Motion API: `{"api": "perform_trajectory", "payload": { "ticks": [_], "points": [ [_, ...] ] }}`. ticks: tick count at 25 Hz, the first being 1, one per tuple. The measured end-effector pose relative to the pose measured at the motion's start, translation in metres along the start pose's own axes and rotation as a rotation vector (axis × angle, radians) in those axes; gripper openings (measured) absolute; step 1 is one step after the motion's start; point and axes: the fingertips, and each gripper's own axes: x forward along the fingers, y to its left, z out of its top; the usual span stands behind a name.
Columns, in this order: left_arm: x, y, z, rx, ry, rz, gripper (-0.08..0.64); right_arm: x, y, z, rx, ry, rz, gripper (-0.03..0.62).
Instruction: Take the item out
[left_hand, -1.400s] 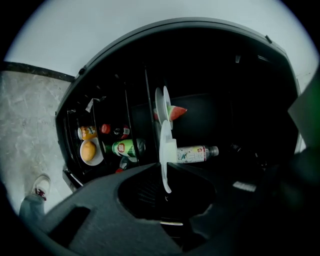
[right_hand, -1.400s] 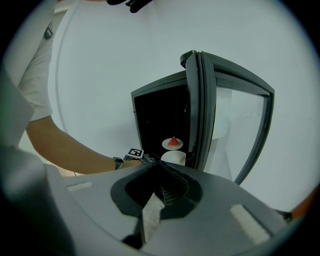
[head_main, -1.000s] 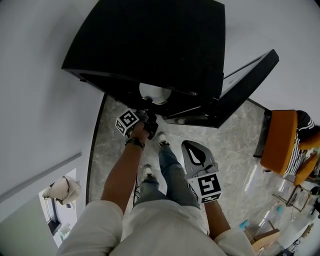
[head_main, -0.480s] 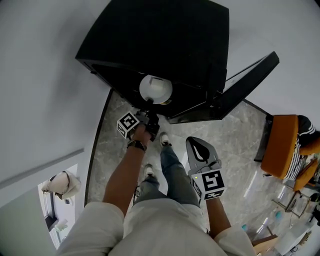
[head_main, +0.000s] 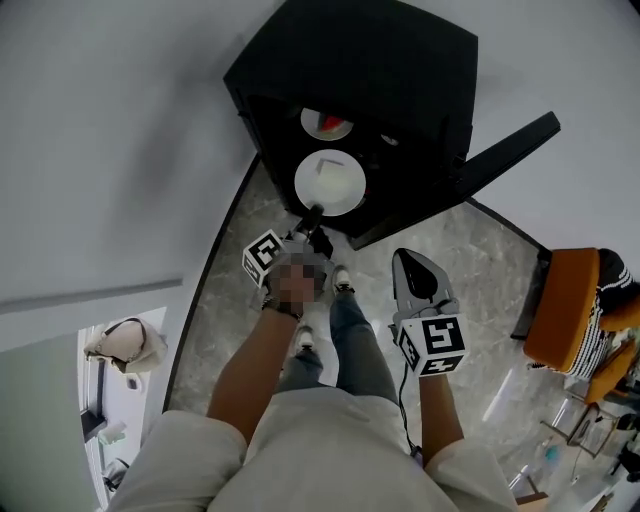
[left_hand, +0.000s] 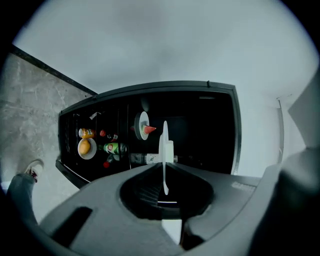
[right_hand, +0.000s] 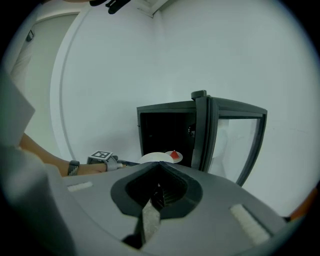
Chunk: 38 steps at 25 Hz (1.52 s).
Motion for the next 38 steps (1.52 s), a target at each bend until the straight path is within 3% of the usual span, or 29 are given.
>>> {"api": "perform_trajectory", "payload": {
  "ticks": [13,19,32,38],
  "points": [
    [-0.124,-0.073,-0.043,0.042,0.066,0.011,0.012,-0.056,0.064,0.033,-0.026,-0.07,-0.013,0.008],
    [-0.207,-0.11,-0.067,0.03,0.099,-0.057,0.012,-0.098,0.115,0.03,-0.039,-0.103,-0.032,0.008],
    [-0.24,-0.174,-0.072,0.094,0.097,-0.079,0.012,-0.098,0.113,0.052,-0.007,-0.127,-0.015,0.008],
    [-0.245,-0.197,-0.072,0.081,0.094,-0.138,0.012,-0.098,0.13,0.057,-0.066,-0.12,0.001,0.006]
  ]
}}
